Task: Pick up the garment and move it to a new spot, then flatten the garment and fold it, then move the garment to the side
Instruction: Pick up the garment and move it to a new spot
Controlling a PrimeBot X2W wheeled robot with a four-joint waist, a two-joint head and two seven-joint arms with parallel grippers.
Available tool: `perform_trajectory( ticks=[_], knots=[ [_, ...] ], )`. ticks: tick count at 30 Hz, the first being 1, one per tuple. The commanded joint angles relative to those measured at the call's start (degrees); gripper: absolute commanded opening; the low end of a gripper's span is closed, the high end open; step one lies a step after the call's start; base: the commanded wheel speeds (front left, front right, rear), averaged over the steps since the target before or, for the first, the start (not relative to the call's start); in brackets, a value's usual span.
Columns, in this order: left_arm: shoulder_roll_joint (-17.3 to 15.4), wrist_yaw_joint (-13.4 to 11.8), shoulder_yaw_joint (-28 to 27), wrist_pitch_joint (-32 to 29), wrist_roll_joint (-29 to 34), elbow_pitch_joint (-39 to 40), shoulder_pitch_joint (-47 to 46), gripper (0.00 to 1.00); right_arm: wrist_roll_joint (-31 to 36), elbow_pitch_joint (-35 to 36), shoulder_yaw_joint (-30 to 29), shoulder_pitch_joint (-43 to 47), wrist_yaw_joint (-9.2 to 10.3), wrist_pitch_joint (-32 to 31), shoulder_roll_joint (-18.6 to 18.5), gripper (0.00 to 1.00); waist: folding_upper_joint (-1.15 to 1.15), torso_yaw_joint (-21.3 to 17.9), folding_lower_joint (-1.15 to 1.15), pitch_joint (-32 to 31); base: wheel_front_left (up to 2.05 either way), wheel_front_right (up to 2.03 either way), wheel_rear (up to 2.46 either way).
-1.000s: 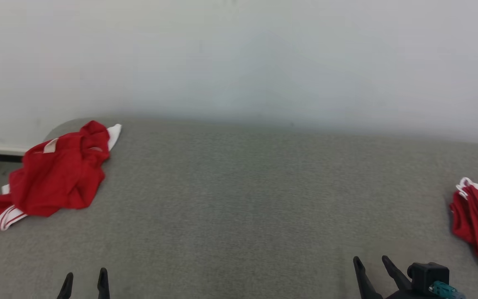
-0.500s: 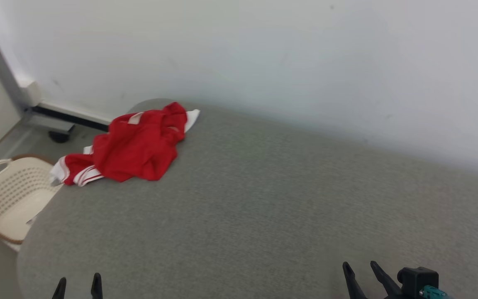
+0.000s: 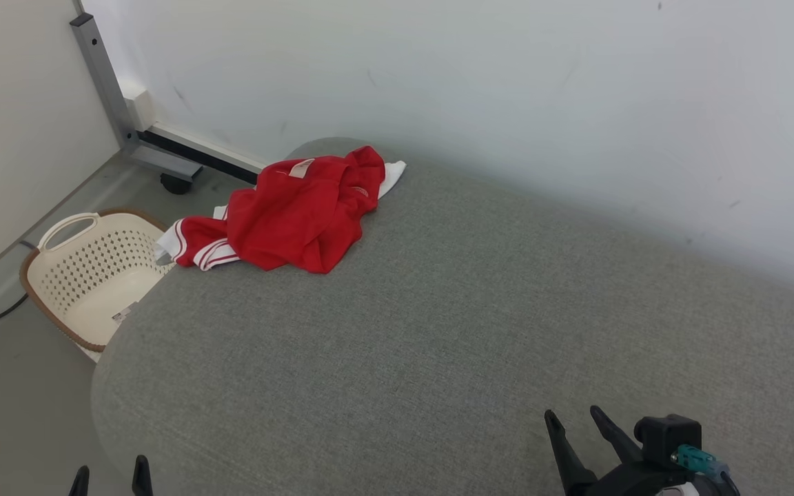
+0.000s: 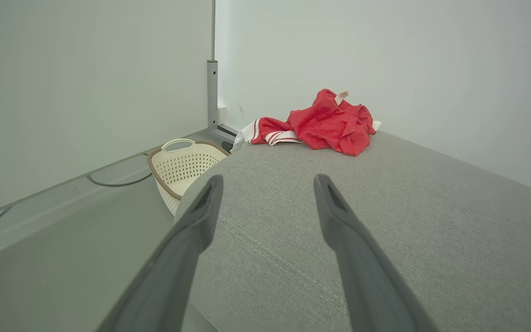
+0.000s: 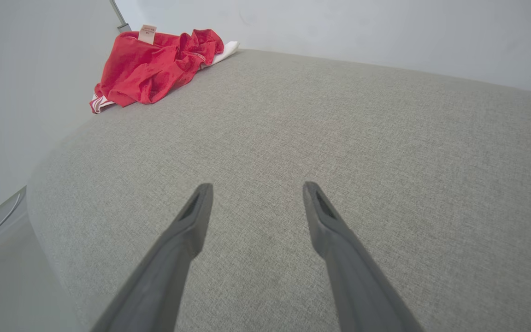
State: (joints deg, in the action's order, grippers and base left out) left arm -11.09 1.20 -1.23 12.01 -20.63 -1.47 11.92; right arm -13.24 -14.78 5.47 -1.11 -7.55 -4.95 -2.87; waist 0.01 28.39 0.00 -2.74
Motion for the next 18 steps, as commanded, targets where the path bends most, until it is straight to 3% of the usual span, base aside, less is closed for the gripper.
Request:
perform_trajectory(
  ticks=[1,13,18],
  knots=[
    [0.20,-0.17,-0.11,0.33,-0.18,0.22,0.97,1.00,0.26,-0.14,0.05,-0.25,0.11,0.30,-0.02,1.00,-0.01,0.20,0.00,0.23,0.00,0.00,0.00],
    [-0.70,0.34,1.31,-0.81,-0.21,-1.96,-2.71,1.00,1.00,-0.39,-0.51,0.64,0.11,0.05,-0.01,1.00,-0.01,0.07,0.00,0.19,0.00,0.00,0.00],
    [-1.36,1.05,3.86,-6.37,0.31,-7.00,-9.65,1.00,2.07,1.19,-0.95,1.41,0.11,-1.47,-0.01,1.00,-0.01,0.12,0.00,0.84,0.00,0.00,0.00]
  ],
)
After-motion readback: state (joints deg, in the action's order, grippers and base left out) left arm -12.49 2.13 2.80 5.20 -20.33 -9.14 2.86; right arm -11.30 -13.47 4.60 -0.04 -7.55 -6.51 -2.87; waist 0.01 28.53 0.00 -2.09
